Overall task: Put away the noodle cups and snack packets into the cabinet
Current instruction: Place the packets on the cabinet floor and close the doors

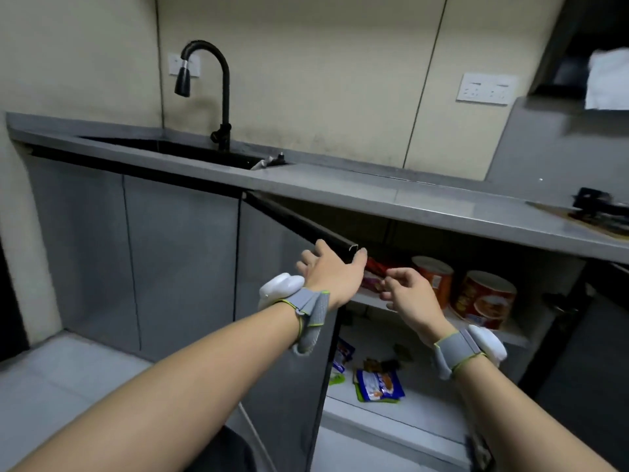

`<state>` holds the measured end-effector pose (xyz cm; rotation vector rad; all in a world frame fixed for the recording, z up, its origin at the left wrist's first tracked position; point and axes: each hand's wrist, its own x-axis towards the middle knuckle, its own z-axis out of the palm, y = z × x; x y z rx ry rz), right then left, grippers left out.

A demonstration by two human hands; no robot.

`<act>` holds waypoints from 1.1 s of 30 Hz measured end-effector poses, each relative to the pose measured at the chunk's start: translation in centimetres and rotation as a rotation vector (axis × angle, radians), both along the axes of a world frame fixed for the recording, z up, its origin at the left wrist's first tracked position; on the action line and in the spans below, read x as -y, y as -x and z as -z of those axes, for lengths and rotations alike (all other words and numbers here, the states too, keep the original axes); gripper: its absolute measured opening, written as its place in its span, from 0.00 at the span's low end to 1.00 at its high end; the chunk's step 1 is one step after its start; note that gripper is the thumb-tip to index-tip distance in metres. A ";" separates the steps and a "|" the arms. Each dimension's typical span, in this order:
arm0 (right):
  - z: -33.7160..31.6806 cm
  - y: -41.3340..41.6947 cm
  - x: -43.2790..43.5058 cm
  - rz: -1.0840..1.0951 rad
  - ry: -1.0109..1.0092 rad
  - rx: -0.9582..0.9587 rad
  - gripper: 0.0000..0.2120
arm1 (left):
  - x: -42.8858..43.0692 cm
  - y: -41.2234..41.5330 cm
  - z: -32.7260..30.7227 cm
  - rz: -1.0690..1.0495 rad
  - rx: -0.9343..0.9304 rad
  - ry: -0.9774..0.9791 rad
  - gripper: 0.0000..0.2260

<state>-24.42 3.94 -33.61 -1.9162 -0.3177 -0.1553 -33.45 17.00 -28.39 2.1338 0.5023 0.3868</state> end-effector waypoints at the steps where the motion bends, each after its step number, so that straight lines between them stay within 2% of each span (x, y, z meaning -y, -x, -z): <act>1: 0.2 -0.4 1.3 0.030 0.003 0.006 0.10 | 0.9 -0.9 0.6 0.043 0.024 0.013 0.40; 5: 0.6 -1.3 5.5 0.167 0.093 0.038 0.10 | 2.8 -4.4 2.3 0.261 -0.019 -0.010 0.40; 8: -0.2 -0.3 7.5 0.227 0.180 0.014 0.12 | 3.9 -6.3 2.3 0.218 0.009 0.013 0.39; 11: -1.6 2.0 10.4 0.370 0.319 0.053 0.14 | 8.5 -6.3 2.0 0.146 0.010 -0.038 0.43; 14: -3.4 5.2 14.2 0.600 0.583 0.111 0.17 | 13.1 -4.9 1.6 0.266 0.068 -0.049 0.42; 18: -5.5 8.4 19.0 0.824 0.933 0.127 0.19 | 15.5 -4.0 1.8 0.370 0.109 -0.070 0.33; 22: -6.9 12.8 24.1 1.098 1.319 -0.026 0.20 | 17.6 -2.0 1.7 0.648 0.083 -0.014 0.25; 25: -7.5 14.3 24.6 1.153 1.507 -0.084 0.16 | 17.1 -1.3 1.1 0.726 0.140 -0.042 0.21; 27: -8.4 14.7 23.9 1.124 1.480 -0.088 0.12 | 16.4 -1.3 0.8 0.736 0.161 -0.043 0.19; 29: -9.4 14.7 22.7 1.082 1.308 -0.098 0.13 | 15.5 -1.5 0.6 0.718 0.198 -0.052 0.18; 33: -10.7 14.5 18.7 0.940 0.966 0.030 0.18 | 13.0 -2.1 0.5 0.588 0.251 -0.078 0.19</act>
